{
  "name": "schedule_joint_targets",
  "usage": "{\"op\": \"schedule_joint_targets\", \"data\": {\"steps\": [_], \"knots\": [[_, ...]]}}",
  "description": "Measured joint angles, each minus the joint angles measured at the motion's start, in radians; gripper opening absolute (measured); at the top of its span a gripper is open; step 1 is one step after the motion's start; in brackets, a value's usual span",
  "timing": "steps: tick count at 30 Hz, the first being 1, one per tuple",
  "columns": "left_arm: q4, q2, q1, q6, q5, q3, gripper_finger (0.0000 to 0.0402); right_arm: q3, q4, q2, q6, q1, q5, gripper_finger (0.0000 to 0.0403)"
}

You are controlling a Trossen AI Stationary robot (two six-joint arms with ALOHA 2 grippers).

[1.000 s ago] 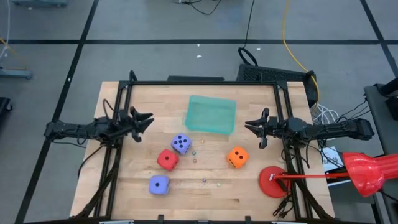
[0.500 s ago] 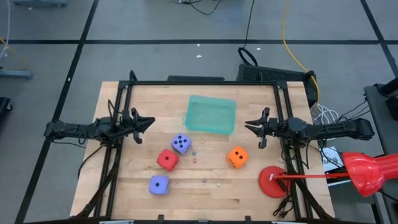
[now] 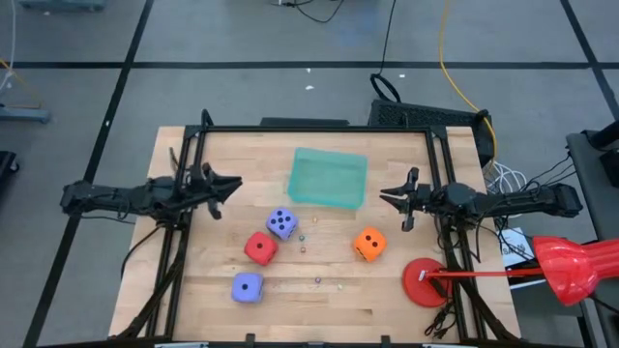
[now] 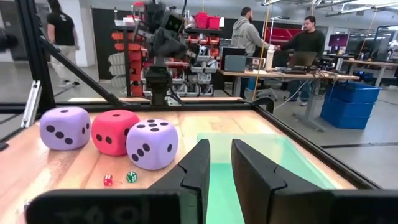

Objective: Pick & Place Dice
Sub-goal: Put the top large purple dice into the blue bin

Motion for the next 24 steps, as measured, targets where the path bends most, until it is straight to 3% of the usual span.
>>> {"op": "schedule_joint_targets", "data": {"steps": [8, 14, 18, 21, 24], "knots": [[-0.501, 0.501, 0.000, -0.162, -0.069, 0.429, 0.0086, 0.000, 0.041, 0.005, -0.074, 0.000, 0.007, 0.0059], [-0.774, 0.845, -0.001, -0.172, 0.022, 0.715, 0.0098, 0.000, 0.048, 0.005, -0.098, 0.000, 0.005, 0.0059], [-0.899, 1.005, 0.000, -0.185, 0.103, 0.883, 0.0146, 0.000, 0.048, 0.005, -0.119, 0.000, 0.005, 0.0059], [-0.920, 1.090, 0.000, -0.231, 0.224, 0.985, 0.0200, 0.000, 0.047, 0.004, -0.120, 0.000, 0.005, 0.0059], [-0.924, 1.168, -0.001, -0.268, 0.277, 1.053, 0.0260, 0.000, 0.042, 0.004, -0.119, 0.000, 0.001, 0.0059]]}}
